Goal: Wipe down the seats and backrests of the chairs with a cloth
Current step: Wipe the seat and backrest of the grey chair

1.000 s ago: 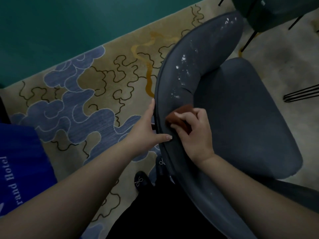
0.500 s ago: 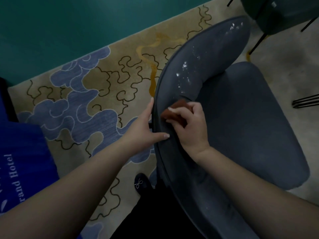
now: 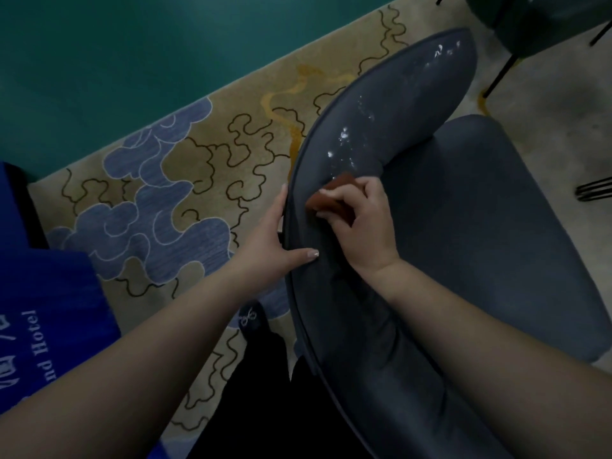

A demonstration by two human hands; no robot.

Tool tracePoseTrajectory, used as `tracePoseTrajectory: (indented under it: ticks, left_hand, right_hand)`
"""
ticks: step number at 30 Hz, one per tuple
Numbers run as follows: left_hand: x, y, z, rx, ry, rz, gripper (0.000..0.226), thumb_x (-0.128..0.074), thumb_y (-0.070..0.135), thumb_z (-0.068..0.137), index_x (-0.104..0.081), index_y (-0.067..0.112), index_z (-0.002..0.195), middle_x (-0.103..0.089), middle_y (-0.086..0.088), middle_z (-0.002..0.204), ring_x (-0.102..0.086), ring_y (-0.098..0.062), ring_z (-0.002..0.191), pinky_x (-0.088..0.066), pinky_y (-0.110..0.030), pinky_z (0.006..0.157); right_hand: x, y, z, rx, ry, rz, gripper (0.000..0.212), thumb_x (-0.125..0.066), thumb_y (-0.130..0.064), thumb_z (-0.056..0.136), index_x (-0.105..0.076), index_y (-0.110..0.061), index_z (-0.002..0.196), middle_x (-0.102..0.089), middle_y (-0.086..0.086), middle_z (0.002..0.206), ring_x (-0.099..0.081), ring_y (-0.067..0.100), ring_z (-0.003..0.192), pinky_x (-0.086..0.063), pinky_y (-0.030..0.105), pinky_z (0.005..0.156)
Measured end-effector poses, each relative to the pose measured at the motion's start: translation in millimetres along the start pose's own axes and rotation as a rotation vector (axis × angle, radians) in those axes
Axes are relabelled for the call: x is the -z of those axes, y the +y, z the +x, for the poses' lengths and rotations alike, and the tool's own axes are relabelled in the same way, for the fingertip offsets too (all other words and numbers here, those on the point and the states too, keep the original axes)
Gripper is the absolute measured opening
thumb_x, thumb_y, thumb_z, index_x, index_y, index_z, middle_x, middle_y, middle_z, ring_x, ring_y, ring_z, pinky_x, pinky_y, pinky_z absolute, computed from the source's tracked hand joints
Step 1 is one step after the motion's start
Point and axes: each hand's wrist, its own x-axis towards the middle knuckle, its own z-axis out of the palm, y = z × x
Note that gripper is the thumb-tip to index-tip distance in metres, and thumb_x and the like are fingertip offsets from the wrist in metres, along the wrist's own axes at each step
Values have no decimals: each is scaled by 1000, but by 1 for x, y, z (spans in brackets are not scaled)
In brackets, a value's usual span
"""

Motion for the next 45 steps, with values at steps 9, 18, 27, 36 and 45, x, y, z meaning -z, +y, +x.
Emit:
tracePoseTrajectory:
  ticks: [9, 18, 27, 36, 45]
  left_hand:
    - [11, 8, 23, -2, -80, 13, 115, -82, 11, 72, -4, 33, 154, -37, 12, 149, -44, -5, 130, -44, -37, 105]
    - [28, 14, 47, -31, -218, 13, 121, -84, 7, 69, -1, 41, 152, -38, 14, 146, -46, -3, 127, -50, -34, 98]
    - [42, 18, 86, -57, -335, 55, 127, -87, 12, 66, 3, 39, 152, -40, 27, 139, -47, -2, 126, -49, -34, 100]
    - [51, 22, 108, -90, -414, 104, 131, -89, 17, 64, 7, 35, 152, -33, 18, 149, -42, -8, 132, -43, -39, 106]
    - [48, 19, 113, -128, -390, 203, 134, -87, 21, 66, 16, 31, 150, -28, 26, 139, -28, 12, 123, -32, -1, 88]
  right_hand:
    - [2, 0, -19, -86, 44, 64, 24, -75, -23, 78, -69, -25, 101, -44, -2, 108, -53, 21, 104, -43, 26, 95]
    - [-11, -3, -33, -246, 191, 97, 24, -65, -43, 77, -65, -34, 99, -43, -8, 106, -54, 7, 96, -39, 10, 90]
    - [-16, -3, 8, -389, 292, 37, 19, -66, -41, 82, -62, -29, 96, -43, -4, 108, -53, 10, 98, -45, 24, 93]
    - [-18, -8, 38, -465, 387, 7, 18, -71, -33, 83, -64, -27, 99, -43, -4, 108, -52, 10, 98, -42, 18, 91]
    - [-25, -24, 23, -378, 358, -119, 23, -71, -37, 80, -66, -24, 98, -47, 0, 108, -54, 20, 102, -49, 35, 88]
